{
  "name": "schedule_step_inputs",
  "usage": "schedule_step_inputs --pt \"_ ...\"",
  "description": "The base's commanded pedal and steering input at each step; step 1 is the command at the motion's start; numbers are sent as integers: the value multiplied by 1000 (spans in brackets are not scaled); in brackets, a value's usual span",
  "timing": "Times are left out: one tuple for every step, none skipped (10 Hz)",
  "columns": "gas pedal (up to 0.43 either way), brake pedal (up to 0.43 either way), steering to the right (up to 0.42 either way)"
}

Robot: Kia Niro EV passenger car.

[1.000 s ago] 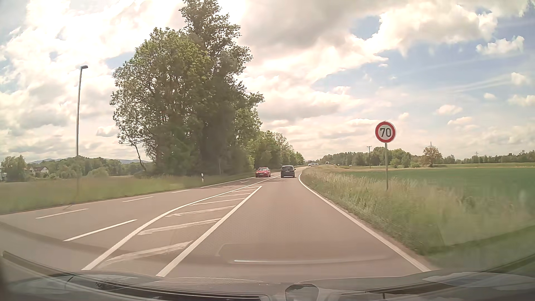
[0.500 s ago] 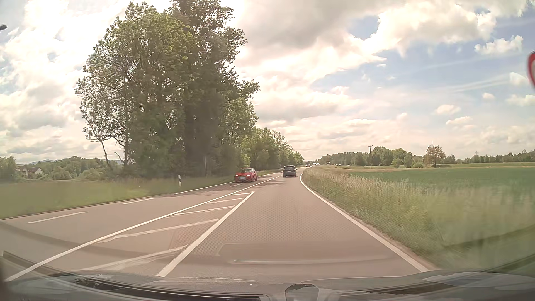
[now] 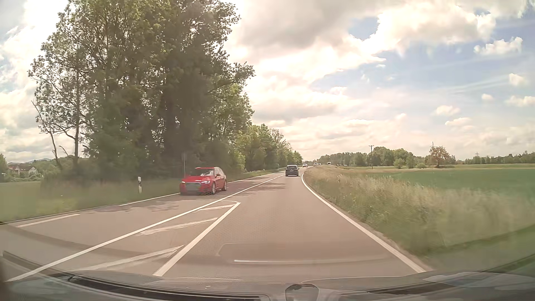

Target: Follow the waypoints while adhering to traffic rules and regulations

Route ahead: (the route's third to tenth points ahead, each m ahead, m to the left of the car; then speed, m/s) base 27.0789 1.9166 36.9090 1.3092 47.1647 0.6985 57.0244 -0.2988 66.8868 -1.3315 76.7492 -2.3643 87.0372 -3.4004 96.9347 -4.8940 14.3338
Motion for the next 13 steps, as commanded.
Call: schedule_step_inputs --pt "197 0 3" --pt "197 0 4" --pt "197 0 4" --pt "197 0 4" --pt "197 0 5" --pt "197 0 5" --pt "197 0 5" --pt "197 0 5" --pt "197 0 6" --pt "197 0 7" --pt "197 0 8" --pt "197 0 8" --pt "197 0 8"
